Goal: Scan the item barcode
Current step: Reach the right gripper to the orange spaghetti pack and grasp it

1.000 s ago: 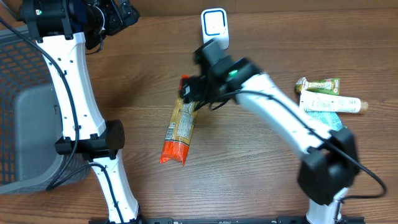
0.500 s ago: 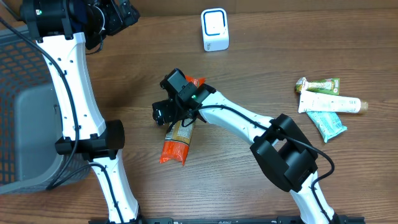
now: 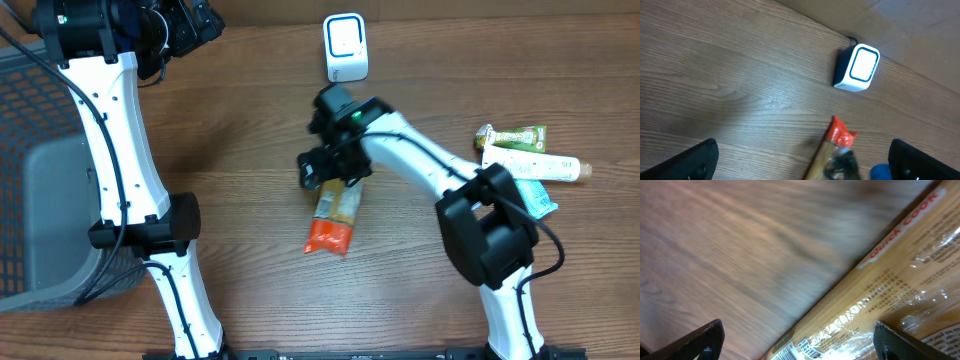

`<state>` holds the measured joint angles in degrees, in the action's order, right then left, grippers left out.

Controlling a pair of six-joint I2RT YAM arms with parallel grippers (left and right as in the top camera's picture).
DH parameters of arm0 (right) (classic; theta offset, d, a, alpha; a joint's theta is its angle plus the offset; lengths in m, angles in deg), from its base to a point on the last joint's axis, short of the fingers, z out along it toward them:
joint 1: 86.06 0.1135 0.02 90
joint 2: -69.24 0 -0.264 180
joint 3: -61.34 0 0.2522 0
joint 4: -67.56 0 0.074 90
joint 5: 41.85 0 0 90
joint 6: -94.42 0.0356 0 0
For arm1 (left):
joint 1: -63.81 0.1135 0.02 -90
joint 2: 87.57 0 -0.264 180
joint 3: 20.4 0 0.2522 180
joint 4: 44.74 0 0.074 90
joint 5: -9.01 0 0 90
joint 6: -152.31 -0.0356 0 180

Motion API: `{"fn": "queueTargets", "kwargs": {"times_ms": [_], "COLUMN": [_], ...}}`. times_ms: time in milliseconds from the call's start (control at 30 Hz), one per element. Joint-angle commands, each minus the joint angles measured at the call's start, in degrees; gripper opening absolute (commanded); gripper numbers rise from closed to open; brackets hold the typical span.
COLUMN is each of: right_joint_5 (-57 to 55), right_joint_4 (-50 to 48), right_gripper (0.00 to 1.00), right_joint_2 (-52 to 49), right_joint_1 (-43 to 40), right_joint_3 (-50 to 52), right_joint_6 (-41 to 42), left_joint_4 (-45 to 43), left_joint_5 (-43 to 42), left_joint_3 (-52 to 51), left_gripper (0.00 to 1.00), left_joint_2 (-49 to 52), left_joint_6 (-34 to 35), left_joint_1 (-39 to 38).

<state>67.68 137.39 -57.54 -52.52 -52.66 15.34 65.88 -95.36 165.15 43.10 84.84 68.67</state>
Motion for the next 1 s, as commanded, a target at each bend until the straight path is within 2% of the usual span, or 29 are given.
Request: {"fn": "queueTargets", "kwargs": {"times_ms": [0,133,233,400,467,733,967], "right_joint_5": [5.8,13.1,13.2,-0.7,-2.4,0.7,3.9], "right_joint_4": [3.3,10.0,14.4,20.9,22.3,11.5,-3.9], "right_gripper": [0.98,1.0,1.0,0.95,0.92,0.91,0.79], "right_joint_2": [-1.2,1.9,6.2,10.8,10.8,10.8,10.8], "right_joint_1": [-5.3,-8.6,-10.1,-12.7,-13.0,-12.9,-12.7], "right_joint_3": [-2.3,-9.6,-13.9,-14.4,-12.5,5.8,18.9], "right_joint_6": [-6.3,-6.3,-5.9,8.1,11.9,15.4,19.2], "left_joint_4": [-0.1,-0.1,-0.1,-0.1,-0.1,-0.1,-0.1], "left_joint_5": [-0.2,-0.2,-0.2,-0.2,-0.2,-0.2,-0.2], "left_joint_3": [0.1,0.1,0.1,0.1,0.1,0.1,0.1], "left_gripper": [0.99,0.99,1.0,0.99,0.99,1.0,1.0], "left_joint_2": [-0.3,-0.3,-0.3,-0.3,-0.3,-0.3,-0.3], "left_joint_6": [0.6,0.6,0.6,0.6,0.6,0.6,0.6], "left_joint_1": [-0.4,-0.4,-0.4,-0.4,-0.4,-0.4,-0.4]}}
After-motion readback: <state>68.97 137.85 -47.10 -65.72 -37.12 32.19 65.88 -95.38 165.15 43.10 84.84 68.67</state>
